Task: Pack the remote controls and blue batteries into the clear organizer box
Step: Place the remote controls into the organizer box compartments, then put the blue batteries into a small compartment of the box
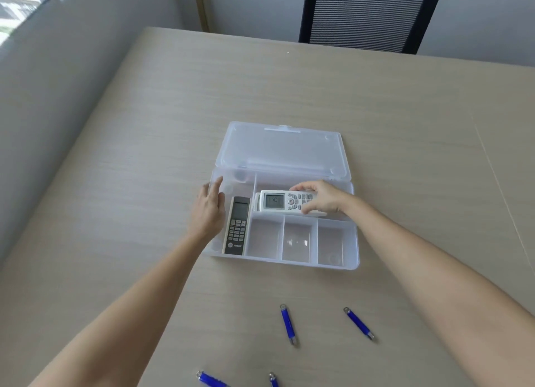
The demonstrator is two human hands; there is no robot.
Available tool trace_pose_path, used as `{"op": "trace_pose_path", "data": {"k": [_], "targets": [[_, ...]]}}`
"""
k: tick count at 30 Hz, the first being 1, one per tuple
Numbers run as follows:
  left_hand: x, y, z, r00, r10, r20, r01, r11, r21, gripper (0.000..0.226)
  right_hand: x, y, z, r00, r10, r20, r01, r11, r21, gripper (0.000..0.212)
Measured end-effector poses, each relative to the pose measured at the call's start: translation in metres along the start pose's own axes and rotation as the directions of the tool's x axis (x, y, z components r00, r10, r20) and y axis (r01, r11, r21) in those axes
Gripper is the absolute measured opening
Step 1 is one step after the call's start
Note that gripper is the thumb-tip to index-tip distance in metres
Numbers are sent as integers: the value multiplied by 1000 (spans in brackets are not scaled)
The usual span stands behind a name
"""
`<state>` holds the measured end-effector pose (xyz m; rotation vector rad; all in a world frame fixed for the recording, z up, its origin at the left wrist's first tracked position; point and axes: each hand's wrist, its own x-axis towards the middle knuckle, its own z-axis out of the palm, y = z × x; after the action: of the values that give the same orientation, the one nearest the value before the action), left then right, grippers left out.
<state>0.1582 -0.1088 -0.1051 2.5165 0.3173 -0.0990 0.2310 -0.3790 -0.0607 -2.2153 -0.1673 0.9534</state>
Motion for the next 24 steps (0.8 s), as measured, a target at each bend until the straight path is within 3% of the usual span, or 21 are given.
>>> {"op": "trace_pose_path", "data": {"k": [4, 8, 13, 15, 16, 18, 20, 21, 22, 24], "targets": [[2, 0, 1, 1000, 10, -14, -11, 999, -44, 44, 6, -2, 18, 1000, 28, -4, -27, 993, 116, 49], [3, -3, 1, 999, 26, 18, -25, 999, -46, 43, 0, -9, 21, 1000, 0, -25, -2, 998, -68, 48], [1, -2, -8, 984, -70, 165, 75, 997, -21, 48, -26, -14, 26, 988, -27, -151, 19, 998, -54, 50], [-15, 6, -12, 998, -54, 34, 53, 998, 19, 48, -44, -14, 27, 949, -89, -304, 68, 995, -79, 47], [-29, 11, -13, 996, 40, -74, -37, 999, 40, 46, -57, -12, 27, 902, -120, -415, 104, 993, -61, 44], [-64, 22, -11, 905, 373, -205, -363, 928, 89, 32, -87, 1, 31, 717, -139, -683, 176, 984, -16, 32], [-106, 30, 1, 690, 720, -71, -714, 694, 93, 18, -120, 30, 45, 473, -43, -880, 173, 984, 45, 23], [-127, 32, 10, 573, 817, 66, -819, 570, 61, 15, -135, 48, 57, 398, 36, -917, 134, 986, 97, 20], [-145, 33, 22, 492, 844, 214, -867, 498, 30, 18, -148, 66, 72, 386, 113, -916, 75, 985, 153, 18], [-171, 32, 45, 463, 750, 471, -862, 505, 44, 34, -166, 101, 108, 525, 232, -819, -94, 972, 215, 15]]}}
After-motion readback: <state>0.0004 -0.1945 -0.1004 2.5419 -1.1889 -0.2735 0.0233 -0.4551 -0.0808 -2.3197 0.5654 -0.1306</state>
